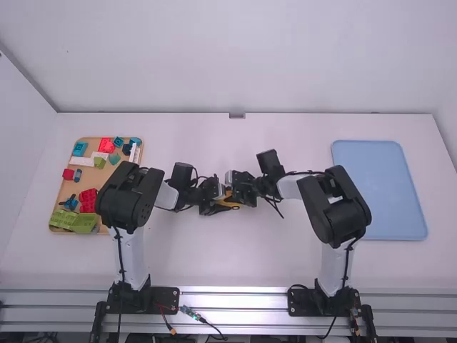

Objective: Assemble lego blocks to make yellow taxi

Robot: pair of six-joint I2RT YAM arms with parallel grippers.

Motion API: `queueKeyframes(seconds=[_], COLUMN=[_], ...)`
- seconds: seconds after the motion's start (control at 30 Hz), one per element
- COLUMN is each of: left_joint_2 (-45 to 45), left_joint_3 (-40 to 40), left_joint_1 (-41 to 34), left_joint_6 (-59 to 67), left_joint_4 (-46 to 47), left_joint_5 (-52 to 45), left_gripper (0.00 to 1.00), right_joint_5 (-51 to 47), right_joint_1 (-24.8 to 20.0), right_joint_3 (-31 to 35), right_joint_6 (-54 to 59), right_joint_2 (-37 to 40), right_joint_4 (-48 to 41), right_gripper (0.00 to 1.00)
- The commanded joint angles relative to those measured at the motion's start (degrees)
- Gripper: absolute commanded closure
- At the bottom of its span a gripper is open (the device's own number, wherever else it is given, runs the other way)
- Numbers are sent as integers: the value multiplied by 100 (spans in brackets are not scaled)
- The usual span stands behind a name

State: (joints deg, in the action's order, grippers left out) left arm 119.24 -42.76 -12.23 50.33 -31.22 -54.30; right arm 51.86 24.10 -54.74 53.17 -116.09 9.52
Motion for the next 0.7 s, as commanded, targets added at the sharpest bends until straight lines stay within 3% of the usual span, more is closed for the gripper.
queueKeyframes(seconds=[0.0,0.1,0.17,0.27,0.33,0.37,0.53,0.67], left_joint_2=[194,194,194,194,194,194,194,194], left_joint_3=[83,83,83,81,83,83,83,83], left_joint_1=[-170,-170,-170,-170,-170,-168,-166,-170], left_joint_6=[4,4,4,7,7,7,4,7], left_joint_4=[102,102,102,104,102,104,104,124], left_joint_5=[422,426,424,426,426,426,426,424], left_gripper=[55,55,55,56,55,56,54,42], right_joint_5=[-531,-184,-96,260,457,619,776,815], right_joint_1=[122,61,24,-87,-160,-245,-476,-664], right_joint_3=[105,114,105,109,118,125,455,804], right_joint_6=[4,131,133,293,409,437,649,734], right_joint_2=[-430,-430,-410,-353,-316,-244,344,877], right_joint_4=[-26,76,72,48,33,2,46,98], right_gripper=[74,63,61,37,30,21,13,5])
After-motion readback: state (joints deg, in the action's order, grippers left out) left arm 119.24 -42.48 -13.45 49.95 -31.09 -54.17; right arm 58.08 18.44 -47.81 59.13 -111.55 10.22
